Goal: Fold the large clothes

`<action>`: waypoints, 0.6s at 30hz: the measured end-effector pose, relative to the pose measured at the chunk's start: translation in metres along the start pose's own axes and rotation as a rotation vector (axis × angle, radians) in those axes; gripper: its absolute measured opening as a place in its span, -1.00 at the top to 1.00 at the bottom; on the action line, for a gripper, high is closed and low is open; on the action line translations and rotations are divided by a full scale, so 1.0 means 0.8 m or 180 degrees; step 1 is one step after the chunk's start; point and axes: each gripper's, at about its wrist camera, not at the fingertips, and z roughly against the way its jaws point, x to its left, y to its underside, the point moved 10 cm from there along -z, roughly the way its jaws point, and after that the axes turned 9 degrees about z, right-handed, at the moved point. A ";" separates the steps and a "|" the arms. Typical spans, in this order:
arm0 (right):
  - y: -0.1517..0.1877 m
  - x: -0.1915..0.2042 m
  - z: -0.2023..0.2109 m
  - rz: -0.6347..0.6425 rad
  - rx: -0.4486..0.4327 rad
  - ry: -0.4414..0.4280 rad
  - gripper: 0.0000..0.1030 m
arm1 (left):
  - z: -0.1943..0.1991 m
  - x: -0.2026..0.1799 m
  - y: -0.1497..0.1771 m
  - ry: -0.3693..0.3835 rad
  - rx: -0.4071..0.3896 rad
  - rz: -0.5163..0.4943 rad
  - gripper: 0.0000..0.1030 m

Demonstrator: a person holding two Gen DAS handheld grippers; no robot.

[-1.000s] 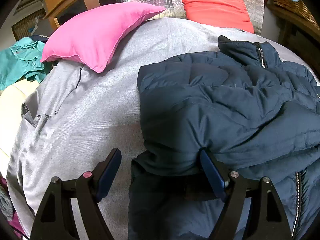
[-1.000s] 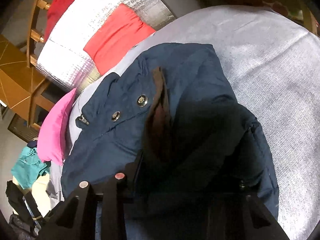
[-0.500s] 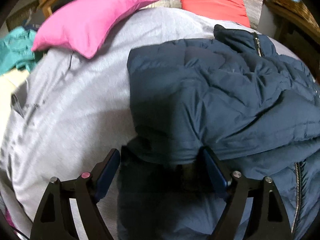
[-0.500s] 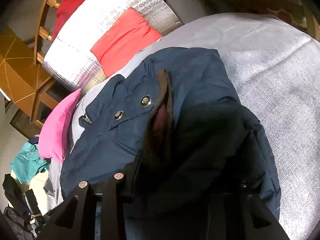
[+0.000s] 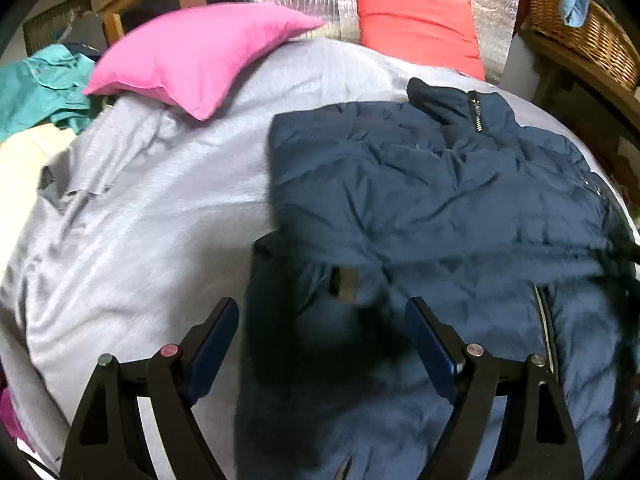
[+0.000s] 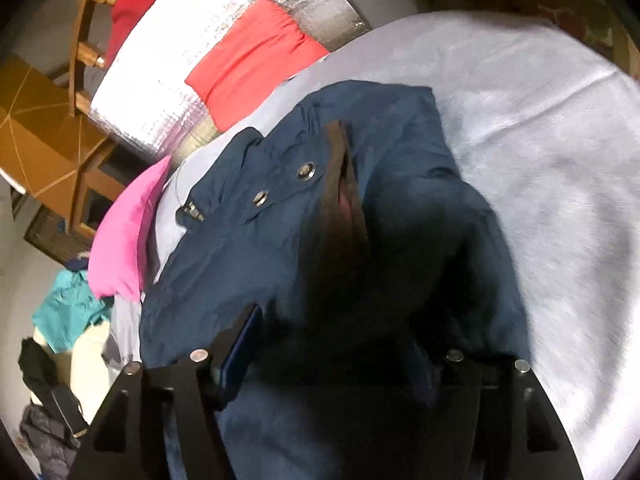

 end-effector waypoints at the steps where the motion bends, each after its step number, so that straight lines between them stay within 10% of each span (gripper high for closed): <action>1: 0.006 0.001 0.012 0.0014 0.0027 -0.0004 -0.43 | 0.006 0.004 0.004 -0.0027 -0.0040 0.0008 -0.66; 18: 0.084 -0.033 0.178 0.0379 -0.0169 0.0025 -0.50 | 0.099 0.068 0.118 -0.0289 -0.0336 -0.0015 -0.66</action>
